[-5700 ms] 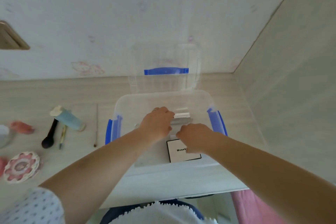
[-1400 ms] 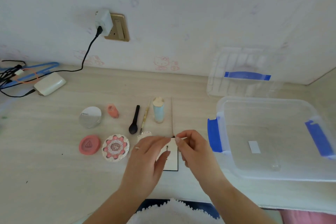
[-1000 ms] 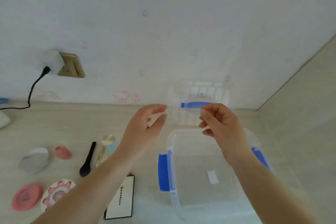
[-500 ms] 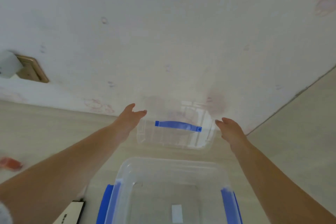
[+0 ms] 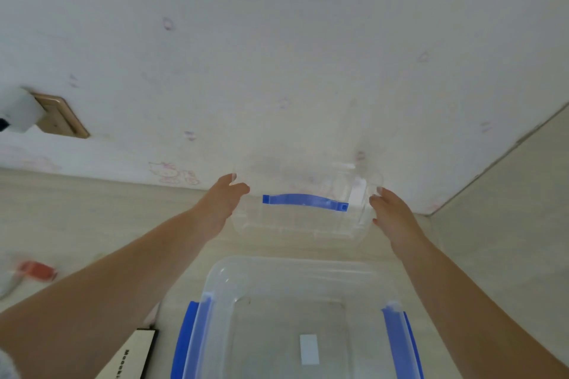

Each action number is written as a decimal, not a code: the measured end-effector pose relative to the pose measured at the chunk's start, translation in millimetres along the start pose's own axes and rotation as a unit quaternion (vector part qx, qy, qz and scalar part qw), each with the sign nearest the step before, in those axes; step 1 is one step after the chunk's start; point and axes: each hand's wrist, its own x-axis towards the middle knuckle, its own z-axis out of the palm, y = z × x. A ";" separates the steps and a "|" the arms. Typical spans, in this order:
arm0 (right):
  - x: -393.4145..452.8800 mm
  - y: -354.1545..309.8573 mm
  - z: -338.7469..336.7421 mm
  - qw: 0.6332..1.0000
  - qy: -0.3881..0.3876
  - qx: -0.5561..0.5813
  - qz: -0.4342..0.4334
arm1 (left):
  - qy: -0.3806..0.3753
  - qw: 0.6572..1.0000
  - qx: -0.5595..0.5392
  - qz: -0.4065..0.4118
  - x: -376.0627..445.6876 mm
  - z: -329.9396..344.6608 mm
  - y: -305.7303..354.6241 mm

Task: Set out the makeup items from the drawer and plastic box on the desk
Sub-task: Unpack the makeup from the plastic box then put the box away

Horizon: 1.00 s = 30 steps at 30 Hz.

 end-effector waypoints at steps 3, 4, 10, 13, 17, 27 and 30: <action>-23.7 -1.3 -11.1 0.996 0.012 0.085 -0.012 | 0.012 0.998 -0.057 0.029 -19.3 -8.1 4.1; -31.4 -2.4 -14.6 0.992 0.012 0.127 -0.006 | 0.013 0.995 -0.090 0.028 -26.5 -11.6 5.3; -80.4 0.9 -29.3 0.956 0.005 0.293 0.006 | -0.004 0.980 -0.190 0.058 -90.2 -25.1 1.6; -102.5 11.0 -33.7 0.930 0.015 0.368 0.007 | -0.011 0.974 -0.210 0.080 -121.5 -29.3 -10.9; -137.2 27.2 -41.1 0.918 0.021 0.397 -0.009 | 0.017 0.974 -0.184 0.127 -153.6 -37.2 -41.0; -191.2 99.4 -34.5 0.959 0.038 0.275 -0.054 | 0.060 0.973 -0.002 0.224 -189.6 -47.9 -122.9; -195.0 111.0 -38.9 0.968 0.035 0.230 -0.099 | 0.040 0.967 0.016 0.250 -201.0 -44.9 -133.3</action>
